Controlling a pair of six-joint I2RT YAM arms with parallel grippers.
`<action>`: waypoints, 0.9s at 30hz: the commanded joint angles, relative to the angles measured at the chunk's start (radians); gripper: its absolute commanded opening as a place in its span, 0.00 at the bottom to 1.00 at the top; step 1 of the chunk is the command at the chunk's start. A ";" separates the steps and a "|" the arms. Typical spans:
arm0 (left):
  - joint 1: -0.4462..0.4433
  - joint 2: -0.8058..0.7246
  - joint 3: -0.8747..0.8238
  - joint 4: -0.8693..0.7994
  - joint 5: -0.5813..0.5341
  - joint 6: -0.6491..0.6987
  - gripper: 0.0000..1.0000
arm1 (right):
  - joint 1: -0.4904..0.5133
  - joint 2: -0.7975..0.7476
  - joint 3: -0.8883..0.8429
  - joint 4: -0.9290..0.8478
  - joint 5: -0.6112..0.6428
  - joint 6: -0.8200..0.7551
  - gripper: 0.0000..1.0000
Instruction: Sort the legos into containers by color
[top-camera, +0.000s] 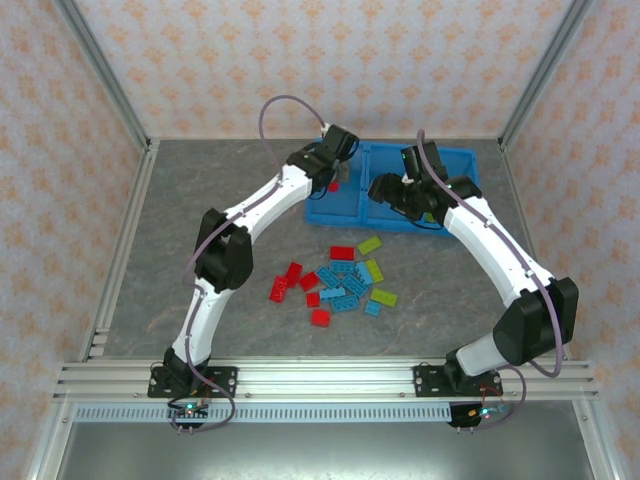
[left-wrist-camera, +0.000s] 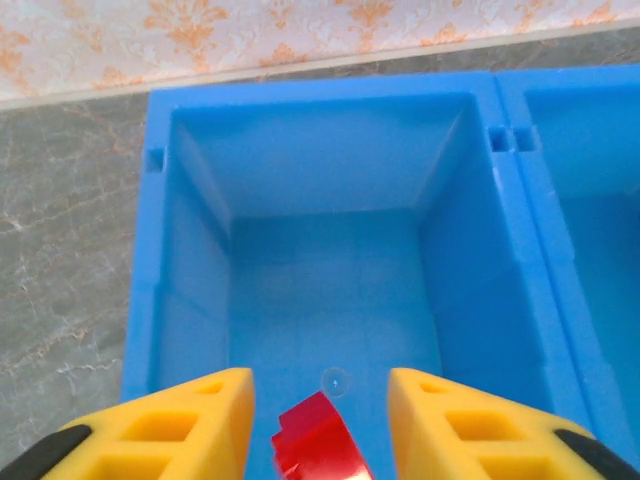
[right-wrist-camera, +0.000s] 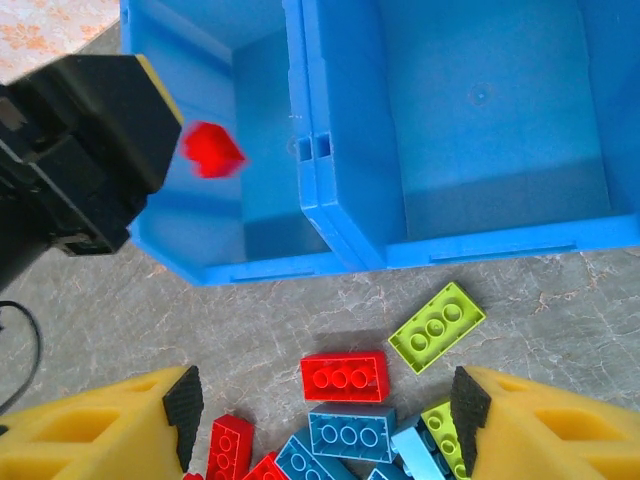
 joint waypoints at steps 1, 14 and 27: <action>0.001 -0.098 0.054 -0.017 -0.018 0.043 0.45 | 0.004 -0.019 0.003 0.006 0.027 0.012 0.69; -0.021 -0.982 -0.806 0.151 0.172 0.280 0.52 | 0.223 0.136 -0.019 -0.114 0.150 0.049 0.70; -0.022 -1.389 -1.218 0.127 0.274 0.759 0.86 | 0.355 0.479 0.080 -0.099 0.227 0.064 0.87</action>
